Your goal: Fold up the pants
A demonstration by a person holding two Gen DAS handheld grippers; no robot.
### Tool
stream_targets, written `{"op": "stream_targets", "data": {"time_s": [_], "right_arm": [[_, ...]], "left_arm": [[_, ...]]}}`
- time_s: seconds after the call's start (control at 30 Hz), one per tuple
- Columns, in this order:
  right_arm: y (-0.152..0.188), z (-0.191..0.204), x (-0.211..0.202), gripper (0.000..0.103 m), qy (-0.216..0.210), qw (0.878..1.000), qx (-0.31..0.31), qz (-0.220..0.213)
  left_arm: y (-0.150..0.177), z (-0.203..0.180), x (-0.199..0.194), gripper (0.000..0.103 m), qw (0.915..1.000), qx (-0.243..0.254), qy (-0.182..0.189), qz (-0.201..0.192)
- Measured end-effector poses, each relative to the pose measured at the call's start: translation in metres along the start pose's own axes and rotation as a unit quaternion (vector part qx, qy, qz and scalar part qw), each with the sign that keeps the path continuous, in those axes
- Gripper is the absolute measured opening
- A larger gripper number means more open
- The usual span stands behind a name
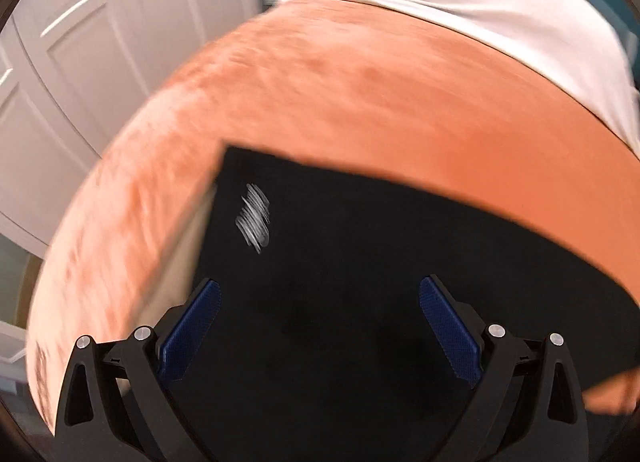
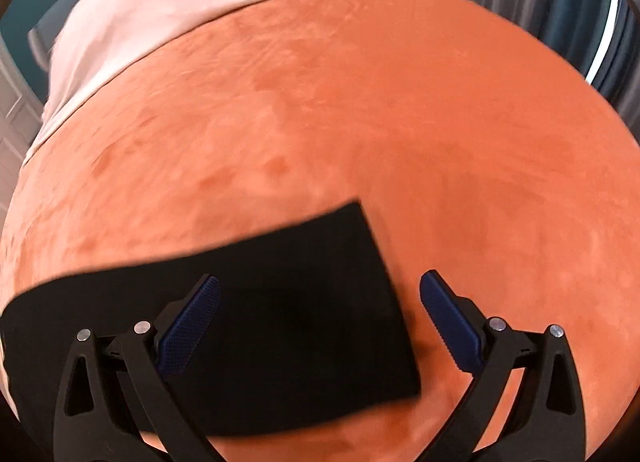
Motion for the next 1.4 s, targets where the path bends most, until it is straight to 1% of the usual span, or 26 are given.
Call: {"op": "stream_targets", "data": {"time_s": [0.07, 0.1, 0.13, 0.2, 0.23, 0.27, 0.3, 0.33, 0.37, 0.4, 0.47, 0.5, 0.57, 0.7, 0.73, 0.8, 0.87, 0.97, 1.0, 1.07, 1.13, 1.2, 1.23, 1.3, 1.33, 1.4], "right_arm": [[-0.003, -0.006, 0.016, 0.098, -0.011, 1.000, 0.016, 0.014], [-0.004, -0.007, 0.021, 0.098, -0.006, 1.000, 0.020, 0.014], [-0.006, -0.007, 0.024, 0.098, -0.001, 1.000, 0.015, 0.008], [-0.009, -0.002, 0.028, 0.098, 0.007, 1.000, -0.010, 0.002], [-0.009, 0.001, 0.029, 0.093, 0.009, 1.000, -0.018, 0.002], [-0.009, 0.004, 0.029, 0.072, 0.009, 1.000, -0.029, 0.002], [-0.009, 0.007, 0.029, 0.065, 0.004, 0.999, -0.034, 0.002], [-0.011, 0.011, 0.028, 0.047, 0.002, 0.999, -0.036, 0.002], [-0.011, 0.014, 0.026, 0.022, -0.005, 0.999, -0.038, 0.003], [-0.010, 0.018, 0.022, 0.016, -0.018, 0.999, -0.038, 0.007], [-0.011, 0.030, 0.015, 0.013, -0.009, 0.998, -0.058, 0.006], [-0.009, 0.036, 0.004, 0.013, -0.007, 0.997, -0.074, -0.001], [-0.008, 0.044, -0.022, 0.012, -0.015, 0.996, -0.083, -0.025], [0.005, 0.060, -0.111, 0.012, -0.066, 0.988, -0.111, -0.087], [0.011, 0.064, -0.129, 0.012, -0.075, 0.985, -0.122, -0.094], [0.030, 0.070, -0.169, 0.012, -0.082, 0.980, -0.151, -0.103], [0.056, 0.069, -0.202, 0.013, -0.084, 0.975, -0.176, -0.107], [0.098, 0.054, -0.231, 0.013, -0.081, 0.973, -0.191, -0.100], [0.110, 0.044, -0.233, 0.013, -0.079, 0.975, -0.187, -0.094], [0.131, 0.030, -0.225, 0.014, -0.065, 0.978, -0.187, -0.071], [0.158, 0.012, -0.206, 0.015, -0.046, 0.981, -0.183, -0.037], [0.176, -0.002, -0.187, 0.018, -0.025, 0.985, -0.171, -0.014], [0.183, -0.008, -0.182, 0.020, -0.018, 0.987, -0.162, -0.007], [0.194, -0.020, -0.180, 0.027, -0.002, 0.990, -0.143, -0.003], [0.195, -0.021, -0.182, 0.036, -0.003, 0.991, -0.135, -0.007], [0.201, -0.027, -0.202, 0.052, -0.011, 0.993, -0.117, -0.033]], "left_arm": [[-0.036, 0.018, 0.030, 0.097, 0.9985, -0.017, -0.051, -0.012], [-0.048, 0.021, 0.042, 0.097, 0.9983, -0.019, -0.053, -0.016], [-0.062, 0.025, 0.059, 0.097, 0.9985, -0.013, -0.053, -0.007], [-0.076, 0.025, 0.093, 0.097, 0.9986, 0.000, -0.044, 0.030], [-0.080, 0.025, 0.106, 0.093, 0.9977, 0.004, -0.049, 0.047], [-0.082, 0.024, 0.120, 0.072, 0.9971, 0.008, -0.042, 0.063], [-0.082, 0.023, 0.126, 0.056, 0.9966, 0.013, -0.037, 0.072], [-0.082, 0.021, 0.131, 0.048, 0.9959, 0.011, -0.030, 0.085], [-0.084, 0.022, 0.127, 0.033, 0.9965, 0.006, -0.027, 0.078], [-0.086, 0.022, 0.124, 0.029, 0.9969, 0.008, -0.018, 0.076], [-0.086, 0.025, 0.107, 0.025, 0.9981, 0.011, 0.003, 0.060], [-0.085, 0.030, 0.086, 0.025, 0.9990, 0.010, 0.021, 0.038], [-0.083, 0.042, 0.057, 0.024, 0.9989, 0.008, 0.045, 0.013], [-0.058, 0.082, -0.033, 0.023, 0.9935, 0.004, 0.109, -0.033], [-0.054, 0.090, -0.042, 0.023, 0.9921, 0.004, 0.120, -0.038], [-0.023, 0.114, -0.082, 0.023, 0.9885, 0.008, 0.144, -0.045], [0.011, 0.138, -0.103, 0.023, 0.9872, 0.010, 0.153, -0.041], [0.061, 0.164, -0.112, 0.023, 0.9896, 0.020, 0.141, -0.019], [0.084, 0.173, -0.105, 0.023, 0.9918, 0.026, 0.125, -0.005], [0.119, 0.180, -0.085, 0.023, 0.9945, 0.039, 0.095, 0.022], [0.150, 0.177, -0.063, 0.023, 0.9958, 0.062, 0.054, 0.039], [0.172, 0.166, -0.042, 0.023, 0.9948, 0.083, 0.019, 0.055], [0.178, 0.161, -0.038, 0.023, 0.9945, 0.083, 0.015, 0.061], [0.180, 0.160, -0.044, 0.025, 0.9963, 0.065, 0.010, 0.054], [0.178, 0.162, -0.051, 0.028, 0.9972, 0.051, 0.016, 0.052], [0.175, 0.172, -0.070, 0.034, 0.9984, 0.021, 0.021, 0.049]]}}
Point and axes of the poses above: each gripper's, at about its wrist camera, not at the fingertips, and x roughly the way its jaws point, z to its left, y to its underside, the point moved 4 cm from there along x, roughly the way its jaws point, and after that the axes turned 13 degrees about -y, right-handed, at the moved point
